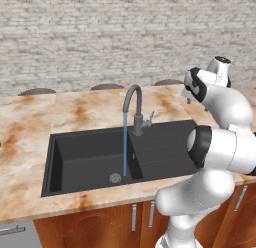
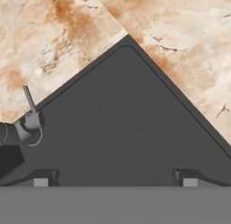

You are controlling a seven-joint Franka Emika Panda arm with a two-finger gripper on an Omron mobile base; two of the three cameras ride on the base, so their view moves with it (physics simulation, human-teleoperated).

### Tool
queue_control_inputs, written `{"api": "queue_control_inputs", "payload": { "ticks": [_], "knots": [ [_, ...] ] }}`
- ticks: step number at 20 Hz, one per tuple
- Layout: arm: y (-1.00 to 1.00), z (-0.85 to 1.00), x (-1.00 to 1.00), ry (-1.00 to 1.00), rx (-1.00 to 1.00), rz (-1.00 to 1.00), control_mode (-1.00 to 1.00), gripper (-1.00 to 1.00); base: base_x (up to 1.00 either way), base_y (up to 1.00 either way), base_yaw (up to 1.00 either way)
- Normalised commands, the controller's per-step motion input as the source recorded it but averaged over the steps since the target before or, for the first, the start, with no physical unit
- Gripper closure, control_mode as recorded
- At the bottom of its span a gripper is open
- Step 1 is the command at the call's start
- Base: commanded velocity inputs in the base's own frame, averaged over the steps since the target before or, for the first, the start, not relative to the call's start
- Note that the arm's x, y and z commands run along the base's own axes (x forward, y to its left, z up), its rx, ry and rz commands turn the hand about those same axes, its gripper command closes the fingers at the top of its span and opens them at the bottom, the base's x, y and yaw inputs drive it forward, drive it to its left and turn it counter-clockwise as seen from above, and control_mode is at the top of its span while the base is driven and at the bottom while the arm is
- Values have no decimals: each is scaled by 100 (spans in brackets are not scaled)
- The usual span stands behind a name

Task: Soak the sponge with water for a few seconds and then drop it inside the sink.

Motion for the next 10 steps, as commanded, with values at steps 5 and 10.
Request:
{"api": "queue_control_inputs", "payload": {
  "ticks": [5, 10],
  "knots": [
    [-6, -17, -44, 10, 0, 0, -100, -100, 0, 0, 0],
    [-9, -19, -43, 9, 0, 0, -100, -100, 0, 0, 0]
  ]
}}
